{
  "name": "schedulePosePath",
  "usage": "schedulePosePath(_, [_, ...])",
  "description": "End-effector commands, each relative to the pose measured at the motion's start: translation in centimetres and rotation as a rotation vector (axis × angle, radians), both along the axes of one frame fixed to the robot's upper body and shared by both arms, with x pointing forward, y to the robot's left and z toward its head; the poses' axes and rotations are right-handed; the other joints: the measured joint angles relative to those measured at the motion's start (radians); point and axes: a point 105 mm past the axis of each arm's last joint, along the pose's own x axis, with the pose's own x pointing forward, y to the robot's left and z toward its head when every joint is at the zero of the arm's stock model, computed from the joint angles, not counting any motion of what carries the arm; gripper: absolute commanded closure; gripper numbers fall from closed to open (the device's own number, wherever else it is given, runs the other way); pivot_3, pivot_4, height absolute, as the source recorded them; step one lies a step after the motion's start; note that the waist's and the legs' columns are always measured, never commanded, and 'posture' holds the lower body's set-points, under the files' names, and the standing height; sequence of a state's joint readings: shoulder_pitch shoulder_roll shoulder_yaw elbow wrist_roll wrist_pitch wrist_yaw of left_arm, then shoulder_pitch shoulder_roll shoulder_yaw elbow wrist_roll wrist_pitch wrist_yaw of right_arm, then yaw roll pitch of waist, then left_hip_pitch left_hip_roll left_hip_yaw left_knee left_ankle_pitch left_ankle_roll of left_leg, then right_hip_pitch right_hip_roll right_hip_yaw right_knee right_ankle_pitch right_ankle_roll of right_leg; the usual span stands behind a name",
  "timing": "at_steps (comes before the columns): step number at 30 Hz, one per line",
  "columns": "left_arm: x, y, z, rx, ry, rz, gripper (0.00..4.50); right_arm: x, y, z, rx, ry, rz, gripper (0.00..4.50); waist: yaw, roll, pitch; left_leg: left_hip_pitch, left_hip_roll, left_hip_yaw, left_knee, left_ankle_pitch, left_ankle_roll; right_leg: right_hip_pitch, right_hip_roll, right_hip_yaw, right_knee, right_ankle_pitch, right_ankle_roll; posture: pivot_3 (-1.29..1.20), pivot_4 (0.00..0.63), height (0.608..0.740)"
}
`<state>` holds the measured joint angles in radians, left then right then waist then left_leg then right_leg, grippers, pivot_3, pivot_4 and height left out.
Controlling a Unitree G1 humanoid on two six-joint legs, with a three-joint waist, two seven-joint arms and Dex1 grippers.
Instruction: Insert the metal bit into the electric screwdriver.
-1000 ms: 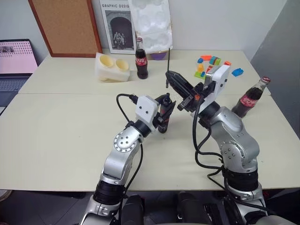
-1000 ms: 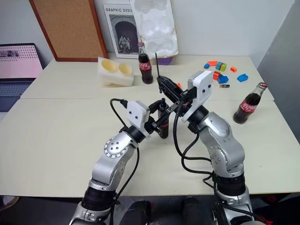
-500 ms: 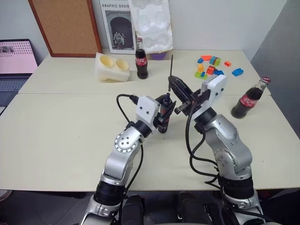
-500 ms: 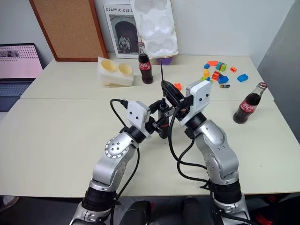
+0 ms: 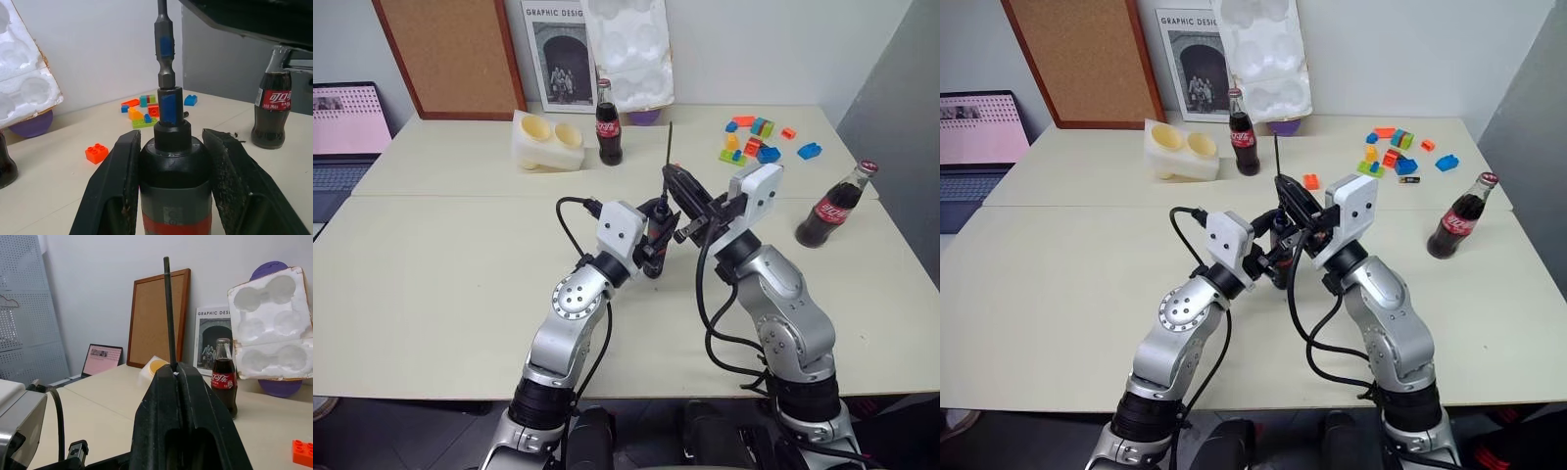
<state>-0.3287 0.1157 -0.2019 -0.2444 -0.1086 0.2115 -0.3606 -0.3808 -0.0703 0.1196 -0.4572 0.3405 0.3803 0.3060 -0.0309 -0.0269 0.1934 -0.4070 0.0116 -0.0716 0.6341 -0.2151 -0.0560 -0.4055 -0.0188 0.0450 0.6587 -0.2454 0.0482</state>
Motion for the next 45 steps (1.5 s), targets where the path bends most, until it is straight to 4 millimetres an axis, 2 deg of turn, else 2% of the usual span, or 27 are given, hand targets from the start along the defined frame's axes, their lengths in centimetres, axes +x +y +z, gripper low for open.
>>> schedulePosePath(1, [-0.3,0.1,0.4,0.004,-0.022,0.006,2.87,-0.5,0.0,0.0,-0.01,-0.007,0.01,4.5,0.0,0.0,0.0,0.0,0.0,0.0,0.0,0.0,0.0,0.0,0.0,0.0,0.0,0.0,0.0,0.0,0.15,0.74])
schedulePosePath(13, [-0.3,0.1,0.3,0.013,-0.017,-0.002,2.87,-1.2,-0.2,0.3,-0.032,0.021,0.053,4.5,0.0,0.0,0.0,0.001,0.0,0.0,0.0,0.0,0.0,0.0,0.0,0.0,0.0,0.0,0.0,0.0,0.15,0.74])
schedulePosePath(24, [-0.6,-0.2,0.2,0.024,-0.021,-0.016,2.87,-0.3,-0.2,0.4,-0.143,0.101,0.066,4.5,0.0,0.0,0.0,0.001,0.0,0.0,0.0,0.0,0.0,0.001,0.0,0.0,0.0,0.0,0.0,0.0,0.15,0.74])
schedulePosePath(31, [-0.5,0.0,0.3,0.017,-0.025,-0.004,2.87,0.1,-0.8,-1.1,-0.183,0.19,0.057,4.5,0.0,0.0,0.0,0.001,0.0,0.0,-0.001,0.0,0.0,0.001,0.0,0.0,0.0,0.0,0.0,0.0,0.15,0.74])
schedulePosePath(37, [-0.4,0.1,0.3,0.009,-0.019,0.007,2.87,0.1,-1.0,-1.5,-0.176,0.21,0.048,4.5,0.0,0.0,-0.001,0.001,0.0,0.0,-0.001,0.0,0.0,0.001,0.0,0.0,0.0,0.0,0.0,0.0,0.15,0.74])
schedulePosePath(44, [-0.5,-0.2,0.3,0.014,-0.021,-0.01,2.87,-0.6,-0.7,-0.5,-0.154,0.159,0.102,4.5,0.0,0.0,-0.001,0.001,0.0,0.0,-0.001,0.0,0.0,0.001,0.0,0.0,-0.001,0.0,0.0,0.0,0.15,0.74])
schedulePosePath(45, [-0.6,-0.2,0.3,0.016,-0.022,-0.013,2.87,-0.6,-0.8,-0.4,-0.147,0.156,0.101,4.3,0.0,0.0,-0.001,0.001,0.0,0.0,-0.001,0.0,0.0,0.001,0.0,0.0,-0.001,0.0,0.0,0.0,0.15,0.74])
